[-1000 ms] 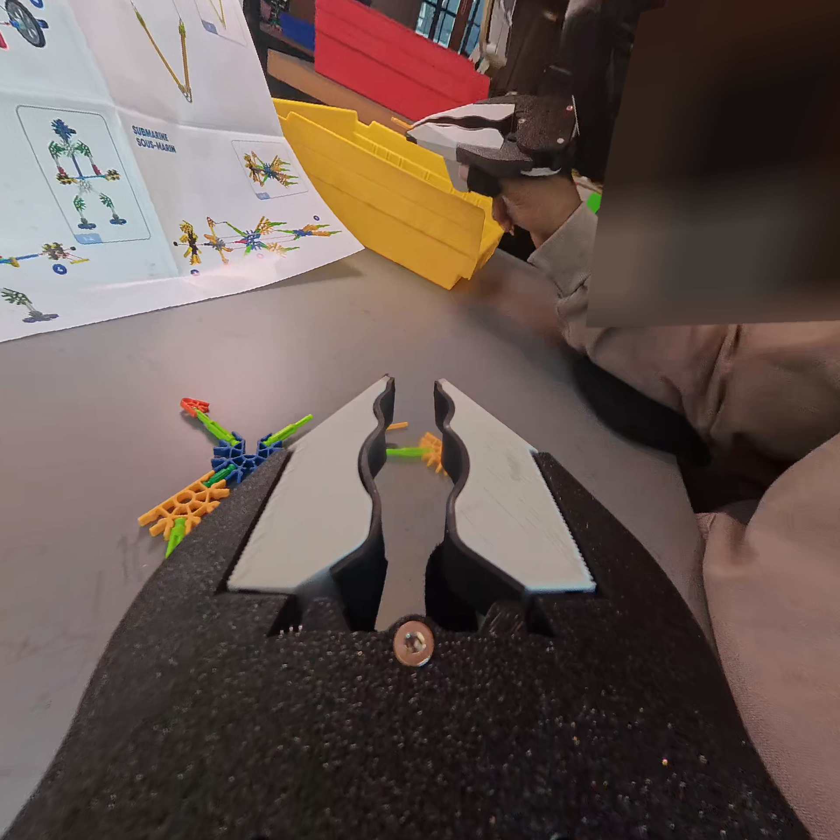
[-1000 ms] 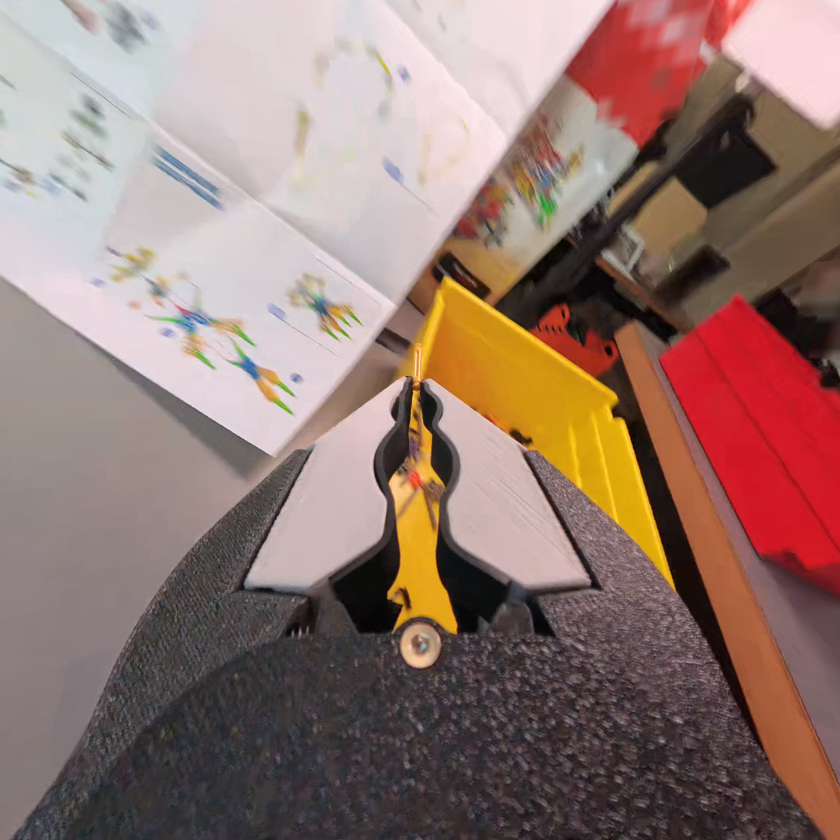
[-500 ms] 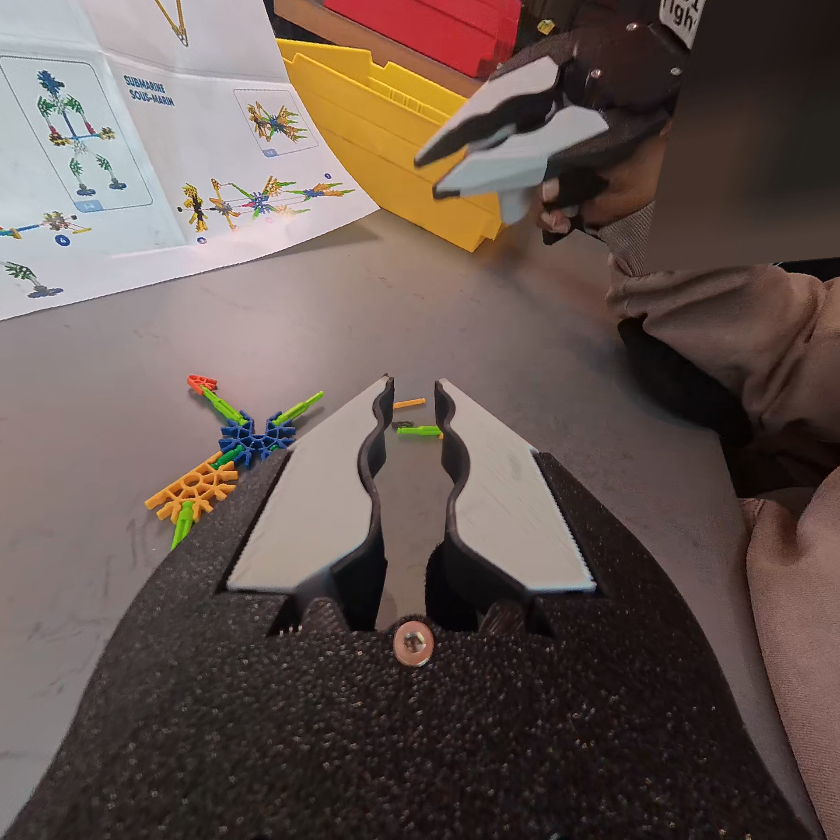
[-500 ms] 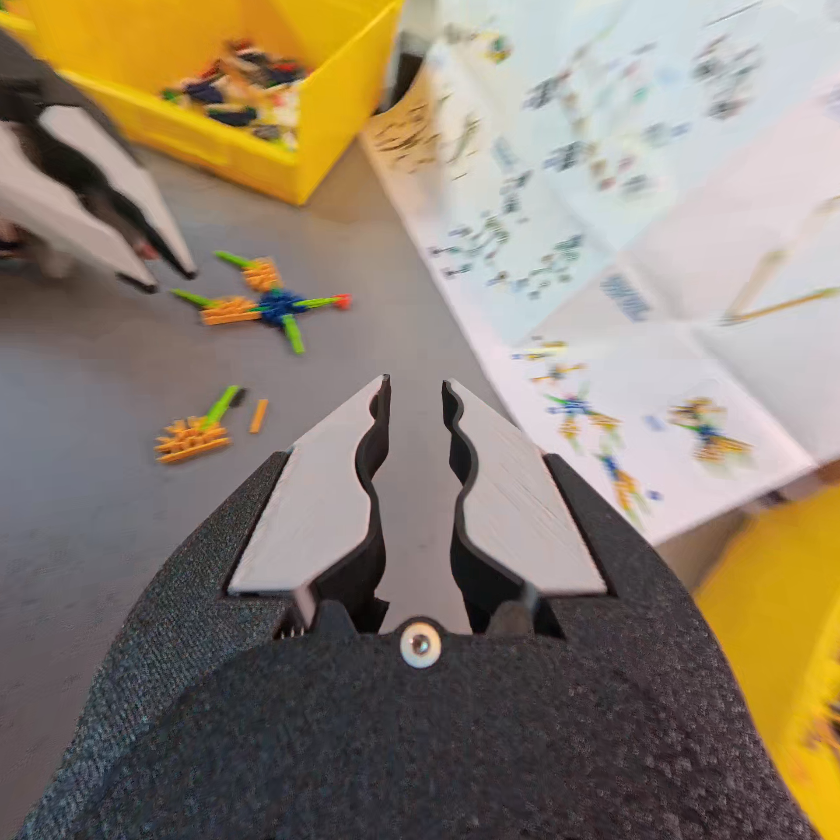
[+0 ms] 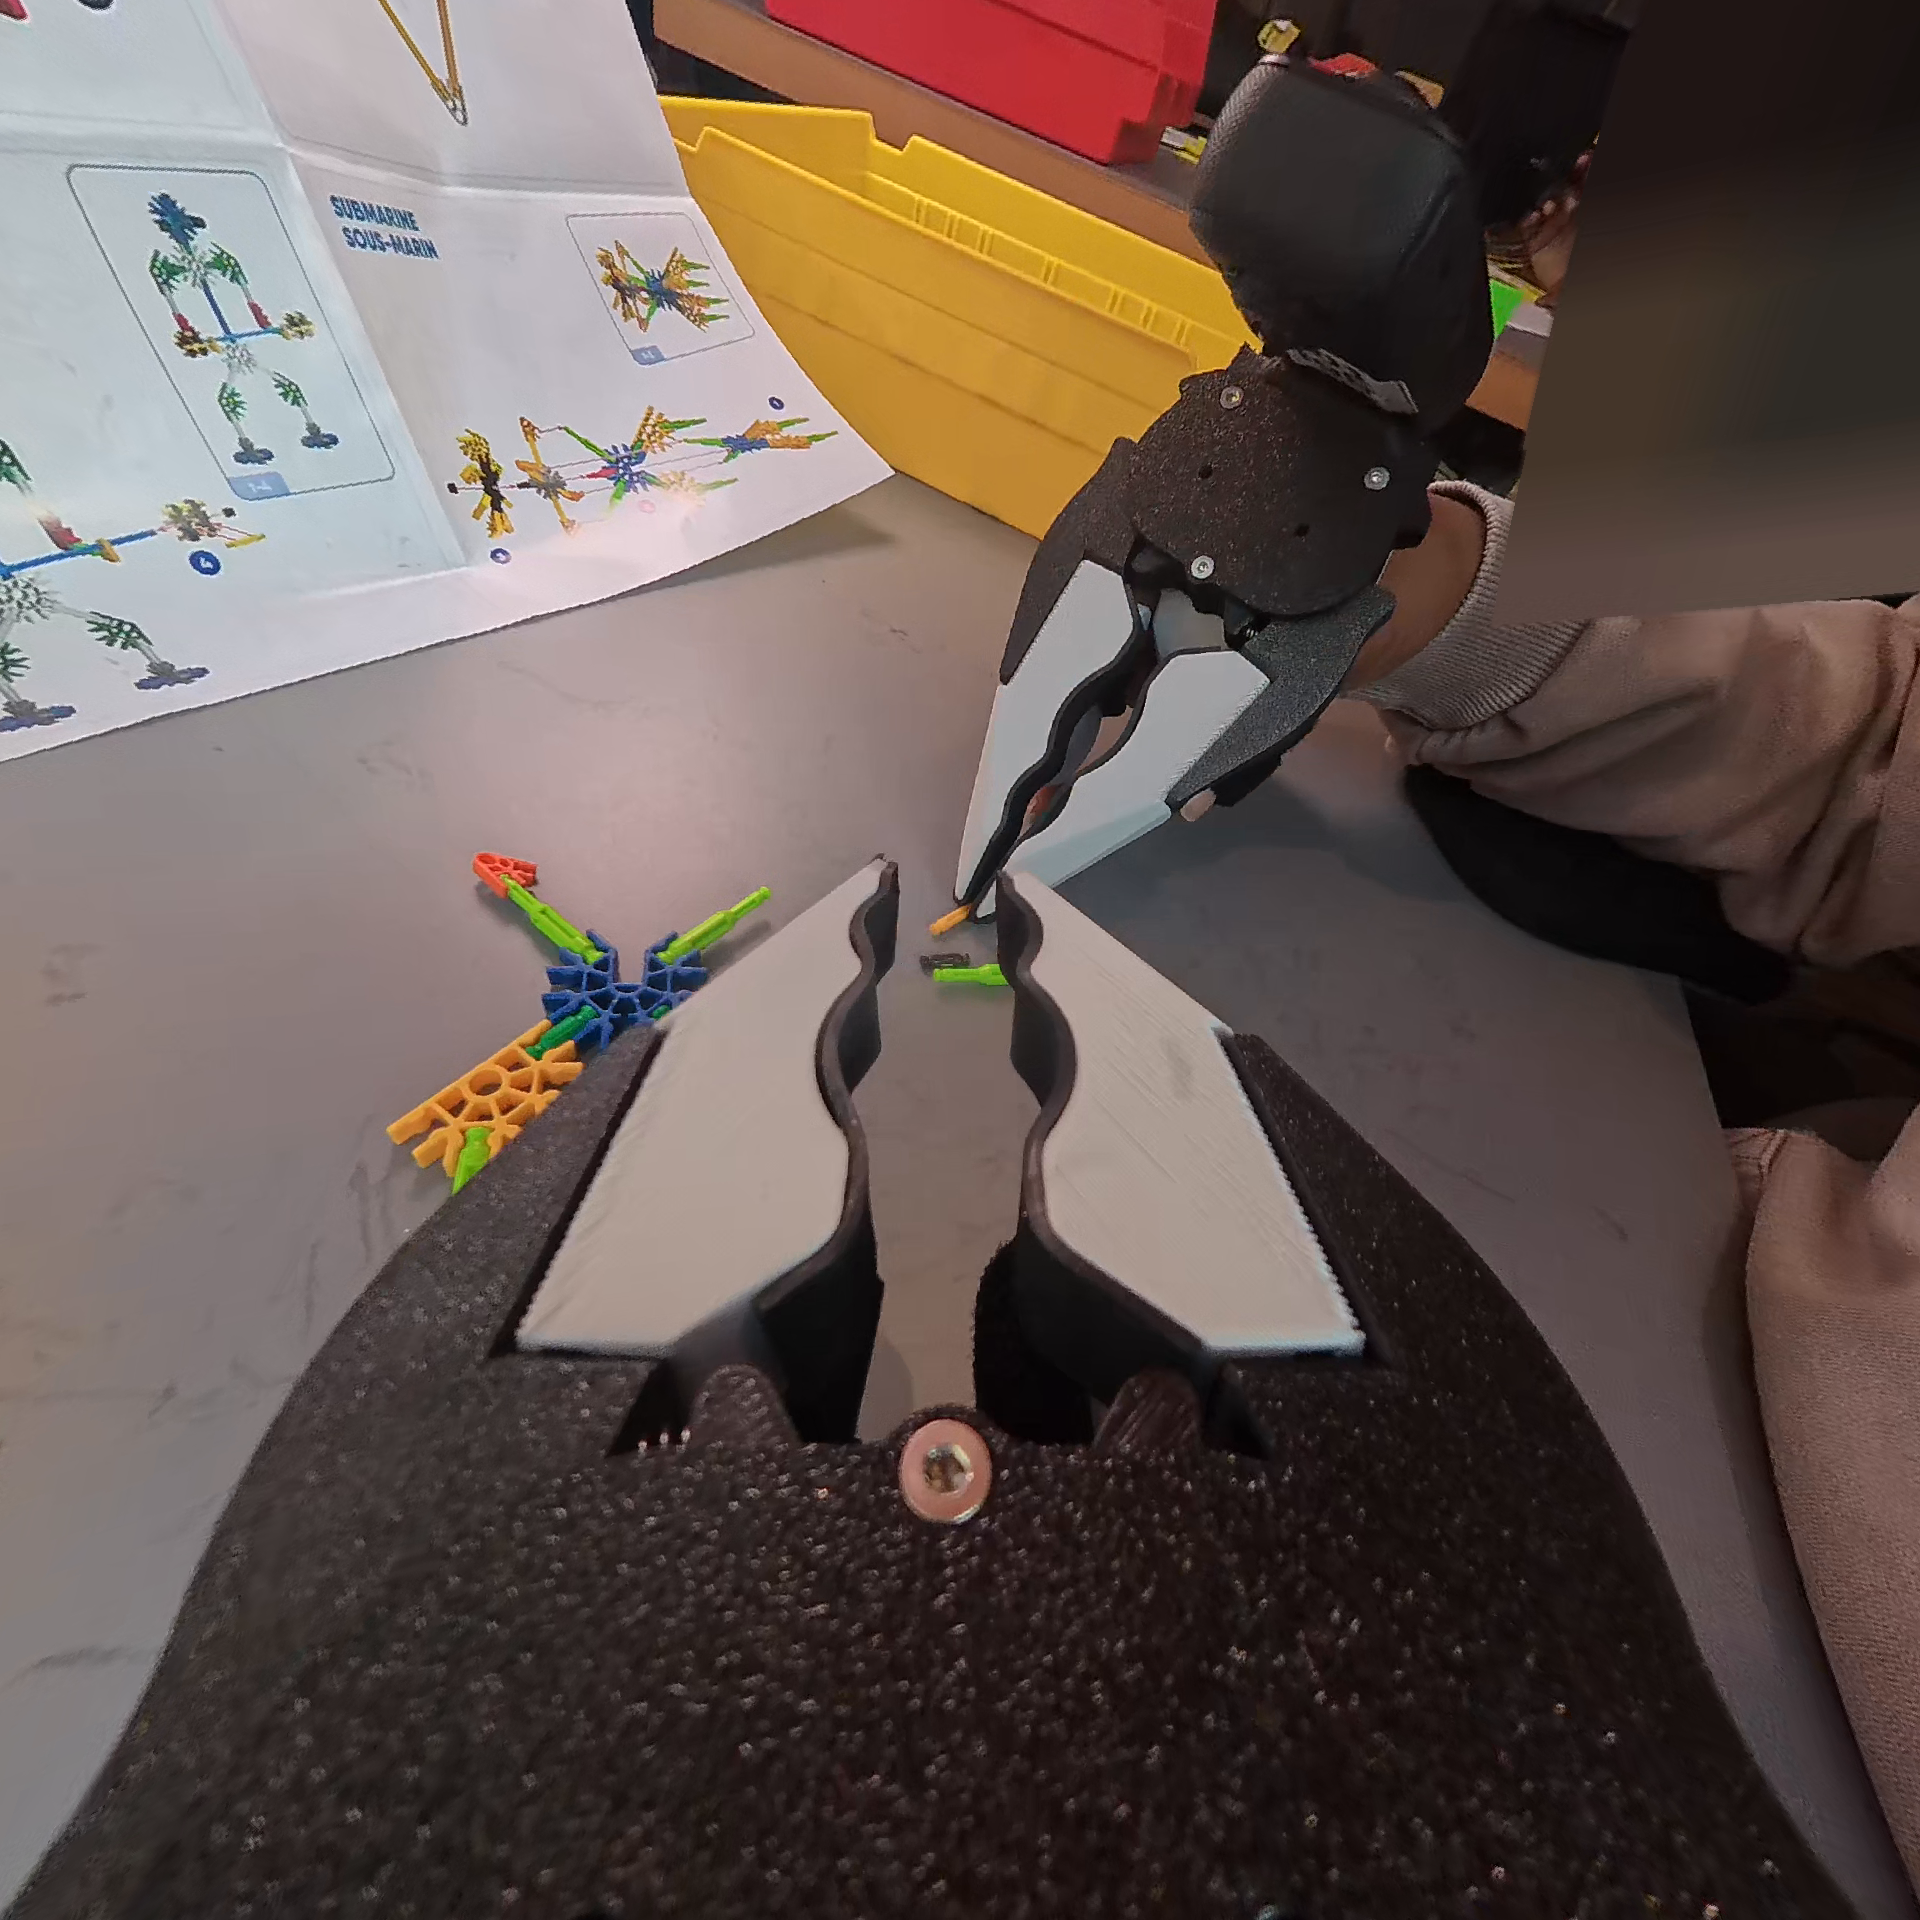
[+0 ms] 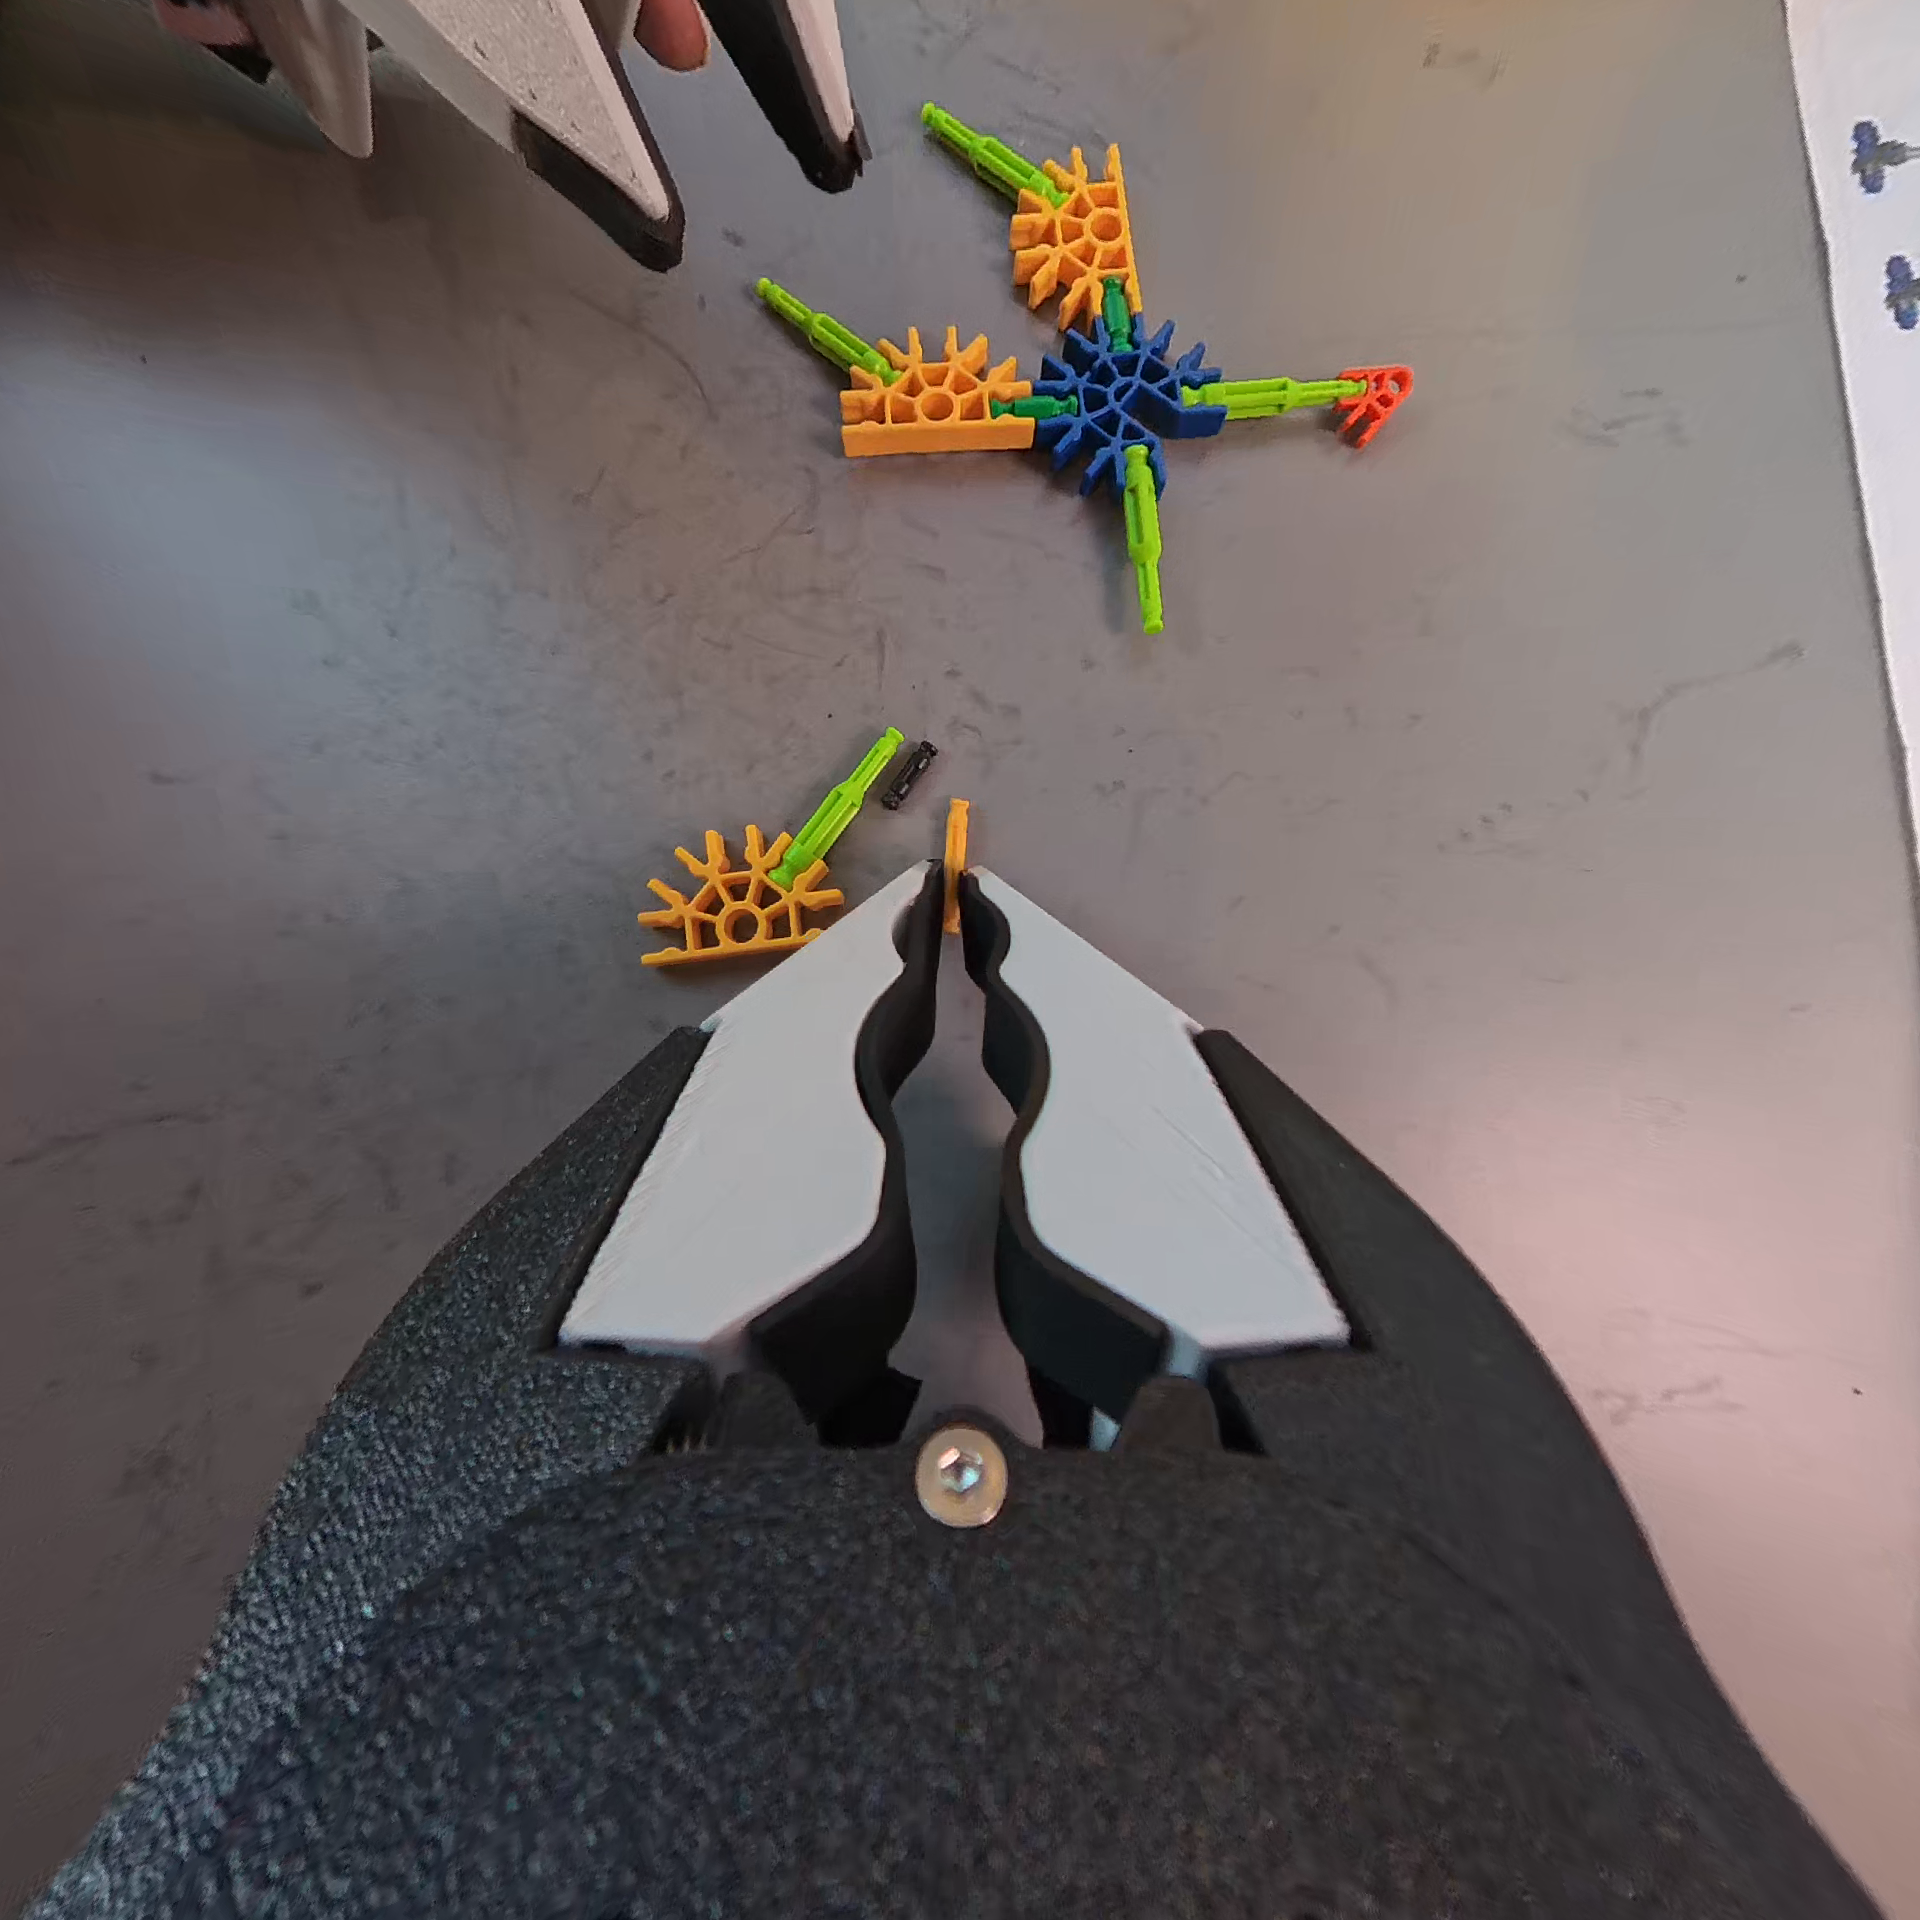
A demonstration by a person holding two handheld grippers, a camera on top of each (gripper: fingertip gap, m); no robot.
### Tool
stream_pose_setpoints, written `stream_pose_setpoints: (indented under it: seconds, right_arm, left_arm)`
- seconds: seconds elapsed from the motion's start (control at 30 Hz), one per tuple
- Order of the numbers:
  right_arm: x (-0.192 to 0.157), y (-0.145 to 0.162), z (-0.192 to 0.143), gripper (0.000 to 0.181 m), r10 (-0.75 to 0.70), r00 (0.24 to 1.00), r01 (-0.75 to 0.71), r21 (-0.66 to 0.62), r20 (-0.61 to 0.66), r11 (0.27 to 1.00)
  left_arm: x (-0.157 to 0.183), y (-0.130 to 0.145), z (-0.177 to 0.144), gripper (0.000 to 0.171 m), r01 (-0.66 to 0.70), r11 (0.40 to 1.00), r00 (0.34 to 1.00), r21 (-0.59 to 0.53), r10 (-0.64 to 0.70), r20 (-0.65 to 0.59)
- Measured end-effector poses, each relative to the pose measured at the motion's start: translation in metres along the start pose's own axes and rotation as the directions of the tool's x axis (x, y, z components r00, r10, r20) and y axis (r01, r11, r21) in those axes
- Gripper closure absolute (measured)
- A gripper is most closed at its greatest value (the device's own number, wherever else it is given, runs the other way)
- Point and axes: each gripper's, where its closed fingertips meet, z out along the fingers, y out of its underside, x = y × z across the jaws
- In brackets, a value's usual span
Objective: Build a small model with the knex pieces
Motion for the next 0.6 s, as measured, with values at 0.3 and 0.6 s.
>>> stream_pose_setpoints:
  seconds: [0.3,0.6]
  right_arm:
    - [0.112,-0.049,-0.163,0.181,0.161,0.798,0.122,0.418,-0.581,0.900]
    - [0.213,0.148,-0.262,0.180,0.417,0.335,-0.328,0.310,-0.845,0.892]
  left_arm:
    - [-0.020,-0.003,-0.006,0.126,-0.068,0.998,0.987,-0.010,0.069,0.147]
    - [-0.015,0.005,0.000,0.116,-0.144,0.986,0.977,-0.080,0.154,0.145]
